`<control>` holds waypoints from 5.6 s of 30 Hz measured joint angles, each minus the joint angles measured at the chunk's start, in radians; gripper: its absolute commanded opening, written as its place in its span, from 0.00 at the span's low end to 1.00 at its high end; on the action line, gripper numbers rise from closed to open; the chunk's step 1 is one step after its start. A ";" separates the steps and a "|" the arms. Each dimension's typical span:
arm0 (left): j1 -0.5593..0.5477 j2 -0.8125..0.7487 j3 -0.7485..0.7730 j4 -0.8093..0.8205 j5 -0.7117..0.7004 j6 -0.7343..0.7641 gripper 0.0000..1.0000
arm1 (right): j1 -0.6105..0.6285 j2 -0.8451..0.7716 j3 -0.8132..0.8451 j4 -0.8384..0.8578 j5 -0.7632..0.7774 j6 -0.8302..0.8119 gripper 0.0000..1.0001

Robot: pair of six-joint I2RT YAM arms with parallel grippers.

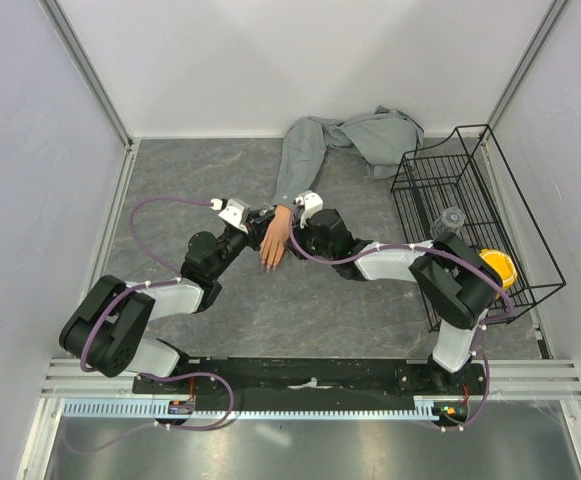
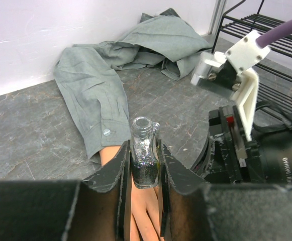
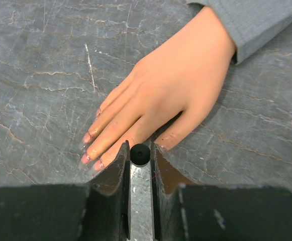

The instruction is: Paint the nails

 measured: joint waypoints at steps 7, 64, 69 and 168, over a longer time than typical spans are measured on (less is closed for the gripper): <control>0.000 0.000 0.000 0.000 0.000 0.000 0.02 | -0.004 -0.044 -0.002 -0.030 0.050 -0.017 0.00; 0.000 -0.065 0.094 -0.218 0.088 -0.062 0.02 | -0.012 -0.412 -0.053 -0.231 0.047 0.018 0.00; 0.000 -0.183 0.156 -0.367 0.220 -0.158 0.02 | -0.012 -0.643 0.009 -0.439 0.036 0.018 0.00; -0.090 -0.708 0.217 -1.085 0.715 0.130 0.02 | 0.478 -0.542 0.598 -1.049 0.288 0.033 0.00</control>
